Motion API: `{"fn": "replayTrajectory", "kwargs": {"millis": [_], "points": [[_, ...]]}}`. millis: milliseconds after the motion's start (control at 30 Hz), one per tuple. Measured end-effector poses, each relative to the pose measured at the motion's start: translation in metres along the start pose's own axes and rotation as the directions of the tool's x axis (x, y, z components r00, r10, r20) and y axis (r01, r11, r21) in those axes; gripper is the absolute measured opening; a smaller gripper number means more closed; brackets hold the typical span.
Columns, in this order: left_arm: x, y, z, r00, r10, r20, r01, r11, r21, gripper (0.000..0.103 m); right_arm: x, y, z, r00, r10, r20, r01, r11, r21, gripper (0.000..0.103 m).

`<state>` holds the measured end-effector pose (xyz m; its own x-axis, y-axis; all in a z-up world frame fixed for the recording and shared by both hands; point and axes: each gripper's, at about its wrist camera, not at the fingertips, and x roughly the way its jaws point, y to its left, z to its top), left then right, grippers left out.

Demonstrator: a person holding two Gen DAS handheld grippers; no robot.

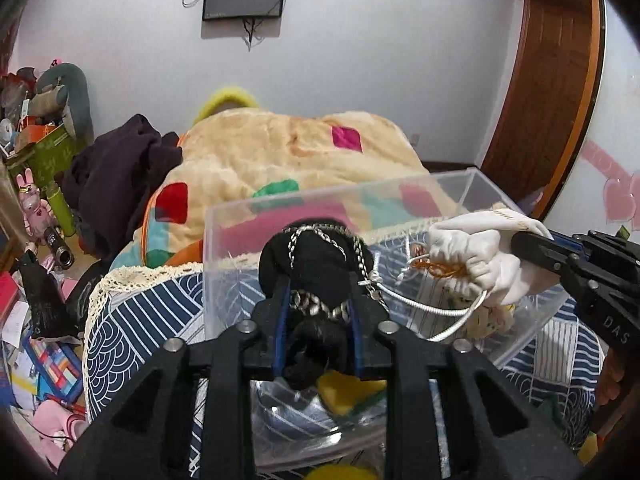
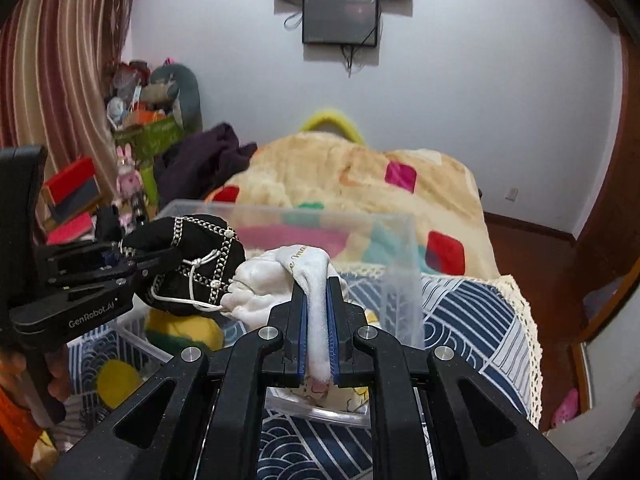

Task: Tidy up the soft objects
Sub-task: 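Lower the black hat into the box with the left tool while the right tool places the white bag, then grasp the braided cord with the left tool while the right tool grasps the green glove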

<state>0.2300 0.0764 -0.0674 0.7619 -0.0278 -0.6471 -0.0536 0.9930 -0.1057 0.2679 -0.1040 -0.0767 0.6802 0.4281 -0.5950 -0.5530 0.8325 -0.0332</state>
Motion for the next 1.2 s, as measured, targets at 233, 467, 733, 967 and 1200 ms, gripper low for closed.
{"fn": "replayTrajectory", "kwargs": {"millis": [233,467,733,967,1200], "points": [[-0.024,-0.006,-0.005,0.999,-0.014,0.045,0.013,1.0,0.026,0.057,-0.002,-0.002,-0.003,0.999,-0.009,-0.032,0.008,1.0,-0.026,0.011],[-0.065,-0.015,-0.006,0.994,-0.031,0.106,0.026,0.998,0.053,0.069,-0.036,-0.003,0.002,0.999,-0.014,0.05,0.015,1.0,-0.017,0.039],[-0.11,-0.023,-0.029,0.984,-0.037,0.174,0.023,0.996,0.081,0.08,-0.088,-0.001,-0.009,0.986,0.013,0.167,-0.014,1.0,0.002,0.07],[-0.115,-0.02,-0.067,0.992,-0.029,0.124,0.02,0.997,0.076,0.081,-0.094,0.006,-0.039,0.989,0.032,0.143,-0.032,0.999,-0.001,0.074],[-0.1,-0.01,-0.12,1.0,-0.029,0.005,0.029,0.999,0.029,0.081,-0.078,0.018,-0.076,0.997,0.064,0.037,-0.065,0.998,0.007,0.074]]}}
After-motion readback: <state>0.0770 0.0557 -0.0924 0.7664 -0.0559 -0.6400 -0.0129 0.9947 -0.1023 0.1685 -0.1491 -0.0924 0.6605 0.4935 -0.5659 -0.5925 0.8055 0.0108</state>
